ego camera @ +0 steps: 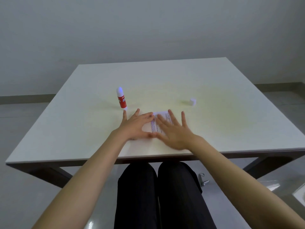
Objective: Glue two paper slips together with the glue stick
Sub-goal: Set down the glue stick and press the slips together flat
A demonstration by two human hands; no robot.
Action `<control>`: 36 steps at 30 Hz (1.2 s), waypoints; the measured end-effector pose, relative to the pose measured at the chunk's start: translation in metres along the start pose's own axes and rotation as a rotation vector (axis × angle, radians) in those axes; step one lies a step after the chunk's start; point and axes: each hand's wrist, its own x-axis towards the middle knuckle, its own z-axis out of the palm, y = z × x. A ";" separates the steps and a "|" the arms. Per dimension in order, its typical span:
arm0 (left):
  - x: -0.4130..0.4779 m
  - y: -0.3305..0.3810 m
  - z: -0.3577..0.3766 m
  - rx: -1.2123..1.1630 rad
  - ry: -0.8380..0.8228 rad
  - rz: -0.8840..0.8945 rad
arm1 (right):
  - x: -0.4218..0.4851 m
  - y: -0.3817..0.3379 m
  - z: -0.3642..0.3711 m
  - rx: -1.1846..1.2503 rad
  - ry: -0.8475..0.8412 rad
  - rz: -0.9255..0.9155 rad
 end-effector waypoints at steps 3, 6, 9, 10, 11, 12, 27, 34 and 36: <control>-0.001 -0.001 0.001 -0.033 -0.001 0.003 | -0.014 -0.006 0.011 0.030 0.003 -0.096; -0.002 -0.001 0.001 -0.054 -0.020 -0.011 | -0.002 0.017 -0.004 -0.010 -0.041 0.054; -0.002 0.000 0.000 -0.047 -0.038 -0.015 | 0.004 0.023 -0.010 -0.039 -0.039 0.142; -0.002 0.000 0.000 -0.048 -0.039 -0.018 | 0.001 0.019 -0.006 -0.047 -0.016 0.135; -0.001 0.001 0.000 -0.050 -0.038 -0.020 | -0.005 0.013 -0.001 -0.050 0.011 0.116; -0.001 0.001 0.000 -0.051 -0.039 -0.022 | -0.013 0.006 0.006 -0.044 0.043 0.086; -0.001 0.002 -0.001 -0.058 -0.060 -0.031 | -0.033 -0.006 0.021 -0.076 0.087 0.013; 0.000 0.000 0.000 -0.056 -0.057 -0.033 | 0.019 0.013 -0.010 -0.067 -0.028 0.218; 0.000 0.000 0.001 -0.066 -0.051 -0.035 | 0.014 -0.005 0.001 -0.084 0.013 0.112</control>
